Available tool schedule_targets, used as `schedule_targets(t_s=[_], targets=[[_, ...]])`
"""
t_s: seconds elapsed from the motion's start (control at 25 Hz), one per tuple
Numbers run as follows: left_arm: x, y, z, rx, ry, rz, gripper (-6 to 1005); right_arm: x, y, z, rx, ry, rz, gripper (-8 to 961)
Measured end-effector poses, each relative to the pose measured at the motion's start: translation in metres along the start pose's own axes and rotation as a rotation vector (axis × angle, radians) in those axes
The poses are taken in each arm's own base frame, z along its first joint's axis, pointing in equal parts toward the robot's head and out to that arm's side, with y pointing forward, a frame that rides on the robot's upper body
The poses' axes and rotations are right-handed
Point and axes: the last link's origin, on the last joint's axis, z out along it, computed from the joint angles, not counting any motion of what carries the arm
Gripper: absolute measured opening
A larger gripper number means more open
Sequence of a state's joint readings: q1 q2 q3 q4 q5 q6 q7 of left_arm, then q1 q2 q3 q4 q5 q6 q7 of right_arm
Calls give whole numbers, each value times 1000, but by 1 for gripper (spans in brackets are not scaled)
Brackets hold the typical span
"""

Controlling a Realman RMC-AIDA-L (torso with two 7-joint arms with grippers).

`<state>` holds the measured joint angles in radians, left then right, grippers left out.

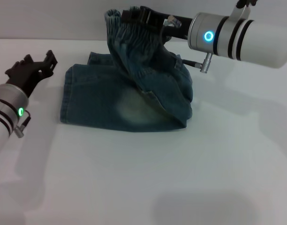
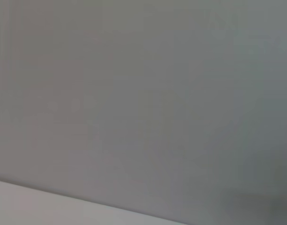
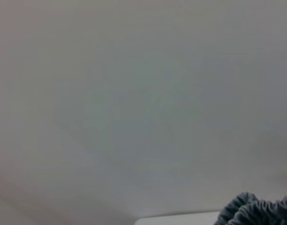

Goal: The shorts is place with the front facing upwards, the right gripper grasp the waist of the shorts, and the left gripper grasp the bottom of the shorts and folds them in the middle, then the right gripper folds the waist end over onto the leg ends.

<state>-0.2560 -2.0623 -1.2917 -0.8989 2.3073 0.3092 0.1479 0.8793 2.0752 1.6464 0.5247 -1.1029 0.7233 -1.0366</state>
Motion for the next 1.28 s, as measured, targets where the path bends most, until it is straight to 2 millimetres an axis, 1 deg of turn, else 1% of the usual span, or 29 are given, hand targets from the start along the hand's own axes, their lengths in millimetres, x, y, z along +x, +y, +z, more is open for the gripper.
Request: schedule_targets(t_s=[0.2,0.32,0.44,0.56,0.6,0.72,0.8,0.88,0.96,1.04,1.12,1.16,1.28], targets=[[-4,18,2,-53,-1,28,606,-5,9,10,5,8,-13,191],[-4,29,4,-83,10,46,606,-3,9,15,35,32,-48,199],[-4,37,6,-106,20,58,607,3,2,14,60,49,-45,310],[-2,33,3,-95,65,63,608,10,-8,9,87,64,-83,422],[-1,30,1,-85,87,64,608,13,-15,5,107,65,-119,432],[1,25,-5,-74,135,70,608,12,-41,-16,193,13,-246,461],[1,26,-6,-78,145,75,609,6,-66,-40,294,-59,-318,467],[0,29,-4,-88,140,88,609,-2,-89,-66,437,-136,-386,458],[-3,32,1,-98,127,108,610,-10,-108,-90,604,-190,-439,450],[-5,35,4,-108,115,120,610,-19,-122,-111,782,-234,-480,441],[-9,38,6,-123,106,122,611,-26,-128,-126,939,-264,-535,433],[-11,40,5,-133,112,116,611,-28,-127,-131,1016,-278,-576,429],[-13,39,5,-142,133,103,611,-31,-115,-138,1205,-347,-721,416]])
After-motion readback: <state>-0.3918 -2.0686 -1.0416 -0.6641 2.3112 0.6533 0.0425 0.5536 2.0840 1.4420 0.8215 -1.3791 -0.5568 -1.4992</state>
